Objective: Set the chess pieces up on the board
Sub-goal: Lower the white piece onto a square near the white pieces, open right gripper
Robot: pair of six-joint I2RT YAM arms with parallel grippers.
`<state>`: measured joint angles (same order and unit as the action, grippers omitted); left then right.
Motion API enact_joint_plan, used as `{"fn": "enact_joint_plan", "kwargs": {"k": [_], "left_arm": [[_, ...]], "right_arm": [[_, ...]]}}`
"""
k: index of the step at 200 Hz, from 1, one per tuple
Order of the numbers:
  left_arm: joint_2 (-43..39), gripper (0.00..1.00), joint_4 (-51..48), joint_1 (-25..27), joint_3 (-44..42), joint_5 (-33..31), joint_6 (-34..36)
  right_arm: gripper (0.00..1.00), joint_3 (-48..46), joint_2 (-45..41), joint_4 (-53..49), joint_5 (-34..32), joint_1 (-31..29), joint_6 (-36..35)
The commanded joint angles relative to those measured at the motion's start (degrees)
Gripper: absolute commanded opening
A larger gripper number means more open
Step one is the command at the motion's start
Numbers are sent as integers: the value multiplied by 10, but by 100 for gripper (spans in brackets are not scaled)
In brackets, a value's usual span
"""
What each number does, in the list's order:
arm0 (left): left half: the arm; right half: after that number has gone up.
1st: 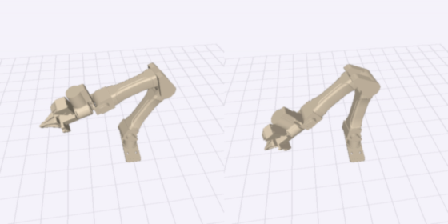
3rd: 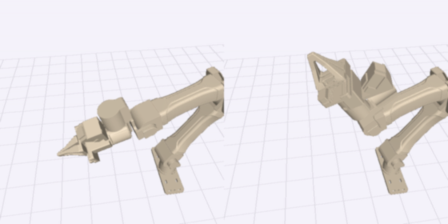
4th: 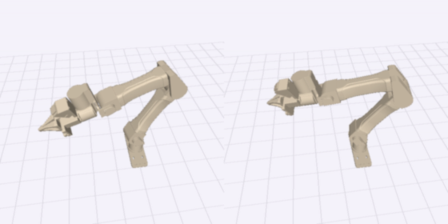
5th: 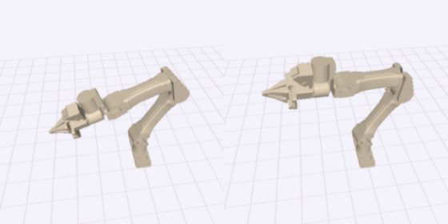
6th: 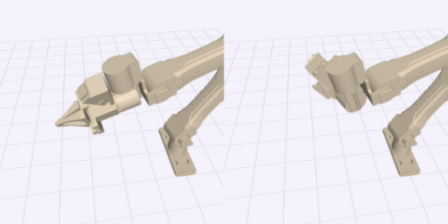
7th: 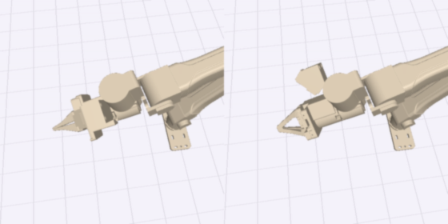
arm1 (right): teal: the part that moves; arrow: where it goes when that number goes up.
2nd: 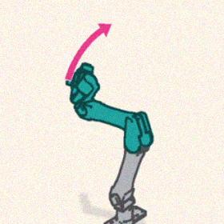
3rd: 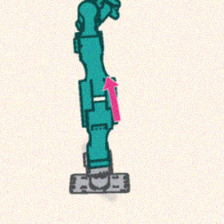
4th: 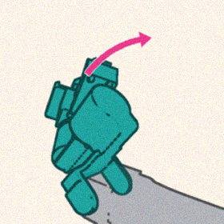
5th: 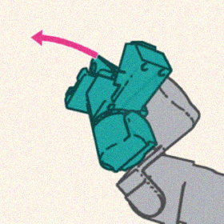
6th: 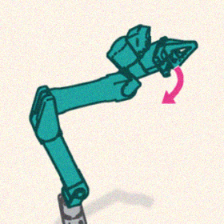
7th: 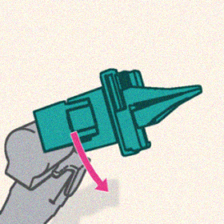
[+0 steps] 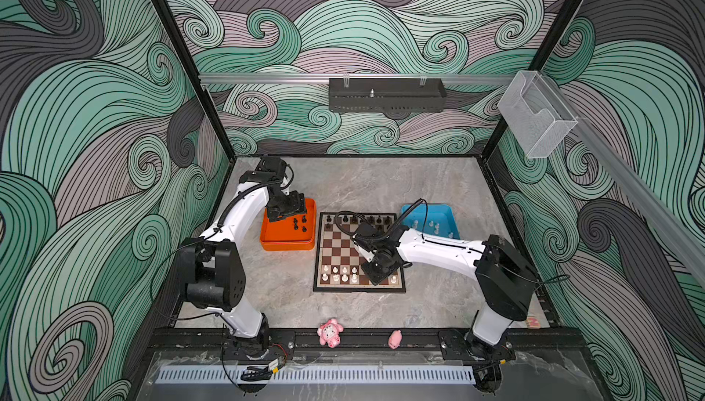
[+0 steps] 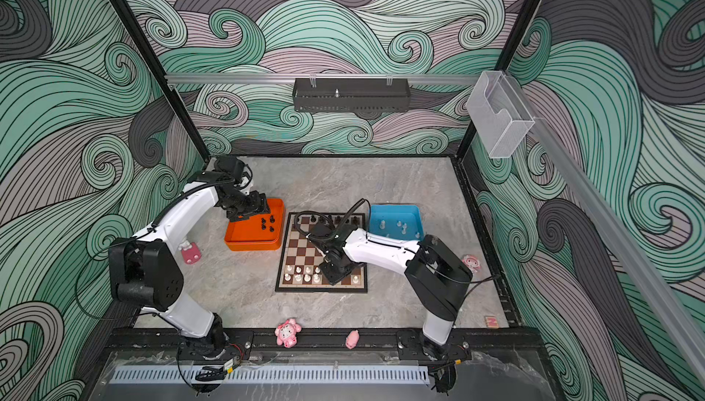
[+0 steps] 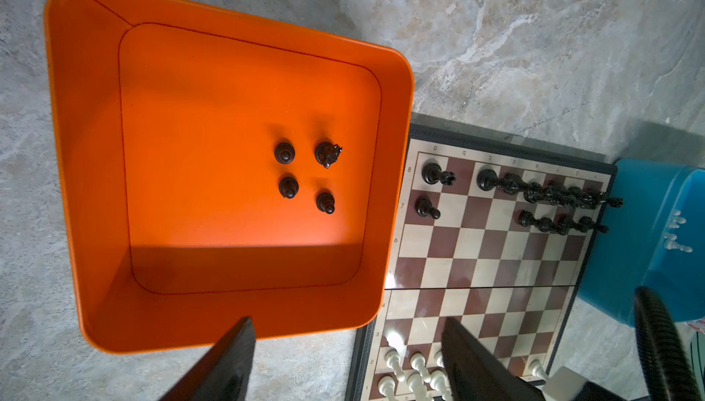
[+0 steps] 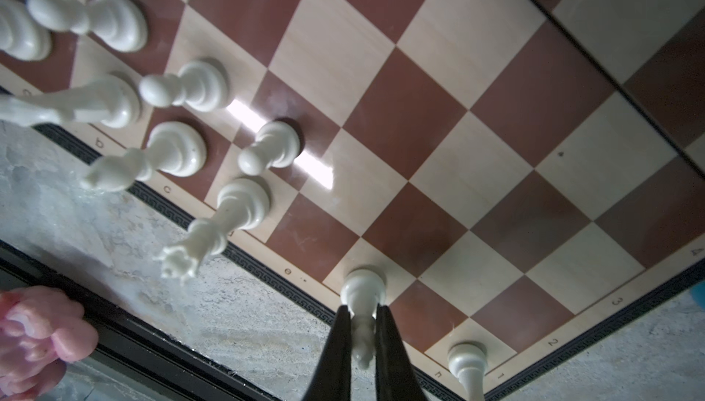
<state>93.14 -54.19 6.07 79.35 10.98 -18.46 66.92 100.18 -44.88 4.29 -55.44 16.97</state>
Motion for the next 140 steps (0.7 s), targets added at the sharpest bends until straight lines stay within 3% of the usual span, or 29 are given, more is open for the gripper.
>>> {"fn": "enact_joint_plan", "kwargs": {"k": [1,90,140], "left_arm": [[-1,79,0,-7,-6,3,6],[4,79,5,-8,-6,7,4],[0,79,3,-9,-3,5,5]], "right_arm": [[13,9,11,0,-1,-3,-1],[27,15,2,-4,-11,-3,-2],[40,22,-36,-24,-29,-2,-1]]}}
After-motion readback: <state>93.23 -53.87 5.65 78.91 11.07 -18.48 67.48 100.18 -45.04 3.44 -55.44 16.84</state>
